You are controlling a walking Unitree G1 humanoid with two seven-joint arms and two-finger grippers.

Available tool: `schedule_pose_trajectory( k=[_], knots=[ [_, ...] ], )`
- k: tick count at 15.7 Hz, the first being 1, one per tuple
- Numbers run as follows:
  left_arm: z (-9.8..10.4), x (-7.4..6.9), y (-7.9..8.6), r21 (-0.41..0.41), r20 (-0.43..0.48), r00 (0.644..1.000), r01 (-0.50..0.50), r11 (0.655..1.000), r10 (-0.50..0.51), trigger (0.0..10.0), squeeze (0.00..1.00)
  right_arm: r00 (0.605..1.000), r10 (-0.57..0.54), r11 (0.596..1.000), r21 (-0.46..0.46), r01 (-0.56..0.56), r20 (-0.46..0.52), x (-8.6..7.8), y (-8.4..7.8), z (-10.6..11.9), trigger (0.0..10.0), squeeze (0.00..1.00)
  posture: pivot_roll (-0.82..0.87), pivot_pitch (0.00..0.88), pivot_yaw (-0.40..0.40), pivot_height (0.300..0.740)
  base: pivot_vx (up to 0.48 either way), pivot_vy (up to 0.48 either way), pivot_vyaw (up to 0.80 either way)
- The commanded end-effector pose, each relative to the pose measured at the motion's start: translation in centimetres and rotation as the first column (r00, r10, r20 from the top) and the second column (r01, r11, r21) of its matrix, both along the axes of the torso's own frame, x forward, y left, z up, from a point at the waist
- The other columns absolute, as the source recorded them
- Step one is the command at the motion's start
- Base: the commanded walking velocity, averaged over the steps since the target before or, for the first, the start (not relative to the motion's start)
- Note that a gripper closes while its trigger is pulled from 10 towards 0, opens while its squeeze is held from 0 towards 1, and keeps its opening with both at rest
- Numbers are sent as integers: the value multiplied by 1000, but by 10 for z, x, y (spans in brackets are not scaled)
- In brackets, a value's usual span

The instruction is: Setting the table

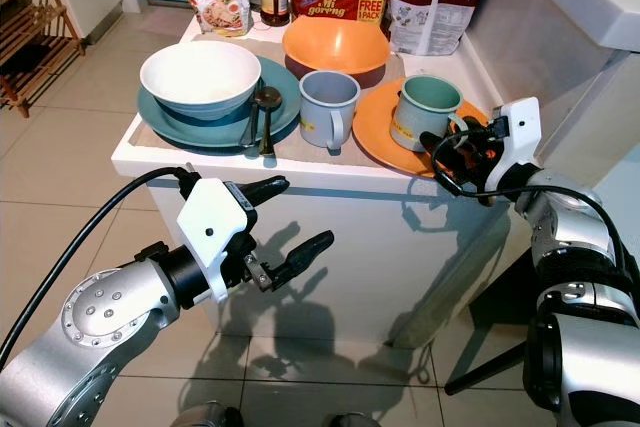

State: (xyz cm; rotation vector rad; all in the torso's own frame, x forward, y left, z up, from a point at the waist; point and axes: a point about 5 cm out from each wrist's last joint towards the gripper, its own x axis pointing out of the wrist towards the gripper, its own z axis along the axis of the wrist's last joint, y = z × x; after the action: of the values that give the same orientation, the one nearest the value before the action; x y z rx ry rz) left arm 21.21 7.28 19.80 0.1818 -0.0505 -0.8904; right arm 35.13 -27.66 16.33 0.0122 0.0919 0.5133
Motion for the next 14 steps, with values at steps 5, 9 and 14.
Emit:
schedule_pose_trajectory(
  k=[5, 9, 14],
  knots=[
    [2, -2, -3, 0, 5, 1000, 22, 1000, -22, 10000, 0, 1000, -3, 1000, 8, 3, 6, -3, -5, -2, 0, 0, 9, 48, -33, 740, 0, 0, 0],
    [2, -2, -2, -2, 4, 1000, 14, 1000, -14, 10000, 0, 1000, 3, 1000, 18, -3, 5, -2, -1, -3, 0, 0, 11, 47, -34, 740, 0, 0, 0],
    [1, -2, -2, 0, 4, 1000, 18, 1000, -18, 10000, 0, 1000, 10, 1000, 17, -10, -1, -2, 0, -5, 0, 0, 7, 49, -33, 740, 0, 0, 0]
  ],
)
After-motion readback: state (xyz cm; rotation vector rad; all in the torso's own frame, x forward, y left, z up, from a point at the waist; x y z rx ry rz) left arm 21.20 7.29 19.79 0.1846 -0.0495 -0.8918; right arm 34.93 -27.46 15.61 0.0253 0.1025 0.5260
